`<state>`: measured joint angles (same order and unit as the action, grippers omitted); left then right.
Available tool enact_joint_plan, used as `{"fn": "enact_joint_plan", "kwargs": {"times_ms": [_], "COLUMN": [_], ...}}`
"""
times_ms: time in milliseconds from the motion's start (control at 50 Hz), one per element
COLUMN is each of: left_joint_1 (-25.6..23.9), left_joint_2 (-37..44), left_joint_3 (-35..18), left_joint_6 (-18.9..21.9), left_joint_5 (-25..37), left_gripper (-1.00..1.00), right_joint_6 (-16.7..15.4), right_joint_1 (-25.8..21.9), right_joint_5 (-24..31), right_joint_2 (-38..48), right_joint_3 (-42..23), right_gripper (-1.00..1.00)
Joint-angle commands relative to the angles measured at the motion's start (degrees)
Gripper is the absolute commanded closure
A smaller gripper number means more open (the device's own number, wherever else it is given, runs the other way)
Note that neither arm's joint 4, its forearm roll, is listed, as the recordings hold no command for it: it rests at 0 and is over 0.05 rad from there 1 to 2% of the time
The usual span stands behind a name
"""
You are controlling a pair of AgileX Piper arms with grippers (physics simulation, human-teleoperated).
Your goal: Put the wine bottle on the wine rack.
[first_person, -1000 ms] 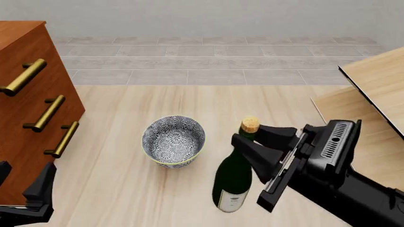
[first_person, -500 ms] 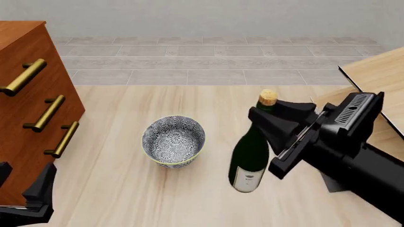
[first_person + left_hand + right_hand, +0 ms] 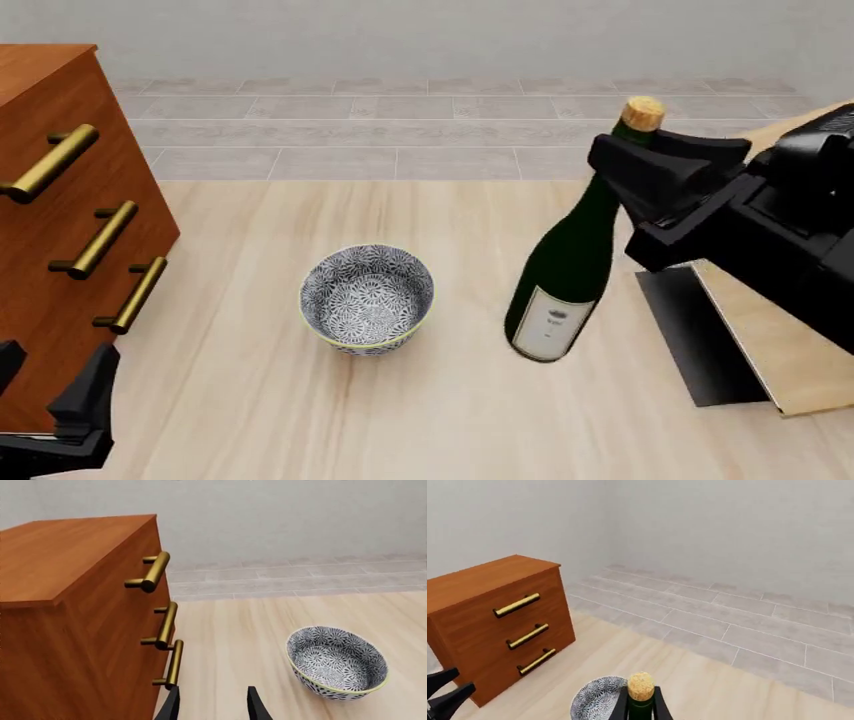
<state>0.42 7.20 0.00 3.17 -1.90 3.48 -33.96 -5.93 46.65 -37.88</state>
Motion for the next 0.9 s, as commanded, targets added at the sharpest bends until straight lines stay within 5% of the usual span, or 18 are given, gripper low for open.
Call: {"fn": "enact_joint_plan", "kwargs": {"times_ms": [20,900], "left_joint_1": [-0.02,0.15], "left_joint_2": [0.53,0.47], "left_joint_3": [0.0,-0.01], "left_joint_6": [0.14,-0.18], "left_joint_5": [-0.93,-1.8], "left_gripper": [-1.0,-1.0], "right_joint_6": [3.15,2.08], "right_joint_1": [3.39,18.63], "right_joint_5": [4.33,17.61], "right_joint_2": [-0.33,0.98], "right_joint_3": [-4.47,-18.79], "right_gripper": [1.0,1.0]}}
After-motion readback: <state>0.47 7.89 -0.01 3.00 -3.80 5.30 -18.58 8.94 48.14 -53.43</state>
